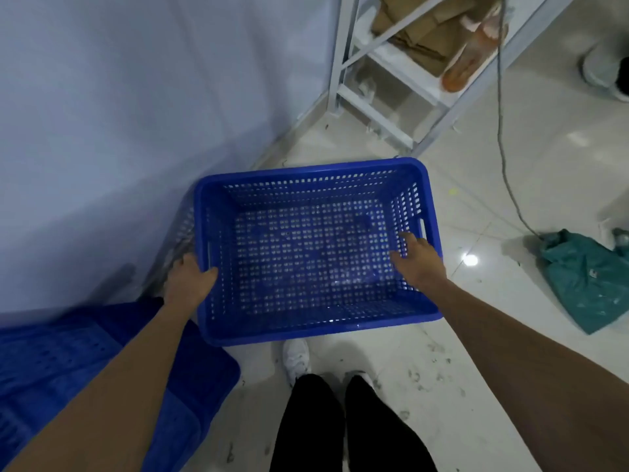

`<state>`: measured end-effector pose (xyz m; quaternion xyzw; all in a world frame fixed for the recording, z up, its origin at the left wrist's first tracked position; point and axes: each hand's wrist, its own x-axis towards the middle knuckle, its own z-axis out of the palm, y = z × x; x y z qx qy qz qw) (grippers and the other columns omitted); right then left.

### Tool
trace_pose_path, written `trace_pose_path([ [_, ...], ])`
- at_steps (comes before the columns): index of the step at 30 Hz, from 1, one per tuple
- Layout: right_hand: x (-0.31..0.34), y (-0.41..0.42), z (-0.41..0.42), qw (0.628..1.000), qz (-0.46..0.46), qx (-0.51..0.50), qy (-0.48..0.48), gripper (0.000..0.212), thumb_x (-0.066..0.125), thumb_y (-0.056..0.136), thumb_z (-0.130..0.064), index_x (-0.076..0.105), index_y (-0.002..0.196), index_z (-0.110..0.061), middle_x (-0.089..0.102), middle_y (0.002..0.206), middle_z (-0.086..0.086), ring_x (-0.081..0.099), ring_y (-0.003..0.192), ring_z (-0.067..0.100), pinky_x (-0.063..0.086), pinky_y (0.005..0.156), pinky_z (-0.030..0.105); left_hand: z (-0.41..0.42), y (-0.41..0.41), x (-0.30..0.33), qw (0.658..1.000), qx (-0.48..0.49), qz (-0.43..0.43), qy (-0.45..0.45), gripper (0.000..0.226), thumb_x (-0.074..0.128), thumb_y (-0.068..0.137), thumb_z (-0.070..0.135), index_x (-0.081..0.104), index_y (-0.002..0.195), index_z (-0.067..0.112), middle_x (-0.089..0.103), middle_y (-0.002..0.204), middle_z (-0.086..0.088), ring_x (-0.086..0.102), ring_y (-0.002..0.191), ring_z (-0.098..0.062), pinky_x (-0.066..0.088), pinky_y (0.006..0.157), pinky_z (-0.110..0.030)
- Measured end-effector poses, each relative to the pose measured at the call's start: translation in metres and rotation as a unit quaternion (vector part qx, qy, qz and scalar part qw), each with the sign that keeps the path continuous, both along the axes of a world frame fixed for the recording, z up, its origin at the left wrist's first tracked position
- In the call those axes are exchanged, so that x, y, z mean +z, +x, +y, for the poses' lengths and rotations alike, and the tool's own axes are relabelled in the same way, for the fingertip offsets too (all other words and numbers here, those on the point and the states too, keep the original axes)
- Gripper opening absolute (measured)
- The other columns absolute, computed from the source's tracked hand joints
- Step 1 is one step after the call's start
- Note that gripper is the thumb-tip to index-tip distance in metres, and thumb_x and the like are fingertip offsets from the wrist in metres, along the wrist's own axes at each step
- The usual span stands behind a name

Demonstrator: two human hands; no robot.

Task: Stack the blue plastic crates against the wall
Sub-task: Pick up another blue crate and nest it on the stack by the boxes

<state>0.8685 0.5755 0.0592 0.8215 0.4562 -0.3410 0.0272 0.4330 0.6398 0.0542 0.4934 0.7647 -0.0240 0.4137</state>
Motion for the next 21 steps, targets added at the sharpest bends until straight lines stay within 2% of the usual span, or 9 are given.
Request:
trace_pose_path([
  [2, -0.026, 0.007, 0.007, 0.999, -0.030, -0.019, -0.006, 0.062, 0.053, 0.095, -0.041, 0.033, 0.149, -0.017, 0.041, 0.145, 0.016, 0.044, 0.127, 0.038, 0.046, 0.089, 0.045, 0.008, 0.006, -0.008, 1.000, 0.021, 0.020, 0.004, 0.070, 0.053, 0.074, 0.054, 0.052, 0.130, 0.011, 0.060, 0.125, -0.016, 0.059, 0.105, -0.035, 0.050, 0.092, -0.049],
  [5, -0.060, 0.021, 0.009, 0.996, -0.069, -0.051, 0.004, 0.067, 0.058, 0.091, -0.038, 0.033, 0.148, -0.013, 0.038, 0.146, 0.017, 0.039, 0.130, 0.038, 0.044, 0.096, 0.049, 0.013, 0.012, -0.030, 0.998, 0.030, 0.063, -0.008, 0.058, 0.057, 0.093, 0.030, 0.043, 0.141, 0.001, 0.040, 0.144, -0.025, 0.043, 0.127, -0.040, 0.038, 0.103, -0.047],
  [7, -0.078, 0.034, 0.012, 0.994, -0.089, -0.067, 0.020, 0.072, 0.062, 0.087, -0.034, 0.031, 0.149, -0.011, 0.035, 0.148, 0.018, 0.038, 0.131, 0.039, 0.043, 0.099, 0.051, 0.017, 0.010, -0.048, 0.996, 0.046, 0.074, -0.023, 0.060, 0.055, 0.095, 0.028, 0.038, 0.145, 0.000, 0.032, 0.150, -0.025, 0.037, 0.133, -0.040, 0.034, 0.105, -0.046],
  [9, -0.093, 0.046, 0.019, 0.992, -0.097, -0.080, 0.027, 0.076, 0.064, 0.084, -0.030, 0.029, 0.149, -0.010, 0.032, 0.150, 0.018, 0.037, 0.132, 0.039, 0.042, 0.101, 0.053, 0.022, 0.005, -0.068, 0.994, 0.082, 0.070, -0.032, 0.064, 0.058, 0.093, 0.030, 0.035, 0.145, 0.000, 0.037, 0.147, -0.024, 0.043, 0.128, -0.041, 0.039, 0.100, -0.045],
  [11, -0.107, 0.057, 0.025, 0.989, -0.099, -0.106, 0.024, 0.078, 0.064, 0.083, -0.026, 0.026, 0.149, -0.009, 0.030, 0.151, 0.017, 0.036, 0.133, 0.039, 0.041, 0.102, 0.052, 0.026, 0.004, -0.084, 0.990, 0.119, 0.057, -0.046, 0.067, 0.064, 0.087, 0.033, 0.040, 0.139, 0.000, 0.050, 0.135, -0.023, 0.053, 0.116, -0.042, 0.046, 0.092, -0.044],
  [12, -0.113, 0.062, 0.027, 0.988, -0.096, -0.121, 0.019, 0.078, 0.062, 0.084, -0.025, 0.023, 0.150, -0.009, 0.030, 0.152, 0.017, 0.037, 0.133, 0.039, 0.041, 0.101, 0.052, 0.027, 0.004, -0.092, 0.989, 0.129, 0.047, -0.050, 0.068, 0.066, 0.083, 0.034, 0.044, 0.138, 0.001, 0.054, 0.132, -0.021, 0.056, 0.113, -0.042, 0.048, 0.093, -0.045],
  [14, -0.122, 0.069, 0.029, 0.986, -0.079, -0.146, 0.016, 0.078, 0.060, 0.085, -0.022, 0.020, 0.151, -0.011, 0.034, 0.148, 0.018, 0.042, 0.128, 0.040, 0.044, 0.096, 0.051, 0.028, 0.003, -0.107, 0.987, 0.148, 0.039, -0.051, 0.064, 0.065, 0.082, 0.028, 0.047, 0.138, 0.005, 0.056, 0.132, -0.019, 0.056, 0.114, -0.041, 0.048, 0.098, -0.051],
  [16, -0.128, 0.076, 0.030, 0.983, -0.063, -0.167, 0.042, 0.070, 0.056, 0.087, -0.018, 0.023, 0.149, -0.011, 0.041, 0.142, 0.018, 0.049, 0.119, 0.040, 0.046, 0.083, 0.046, 0.029, 0.006, -0.118, 0.984, 0.166, 0.045, -0.035, 0.056, 0.063, 0.085, 0.015, 0.048, 0.138, 0.002, 0.056, 0.133, -0.021, 0.055, 0.116, -0.043, 0.047, 0.099, -0.054],
  [21, -0.141, 0.099, 0.030, 0.970, -0.011, -0.237, 0.043, 0.037, 0.050, 0.090, -0.019, 0.045, 0.125, -0.008, 0.062, 0.116, 0.014, 0.060, 0.089, 0.033, 0.050, 0.069, 0.037, 0.029, 0.007, -0.132, 0.976, 0.210, 0.064, 0.004, 0.039, 0.057, 0.087, 0.005, 0.055, 0.124, -0.006, 0.059, 0.122, -0.028, 0.058, 0.108, -0.043, 0.048, 0.083, -0.042],
])
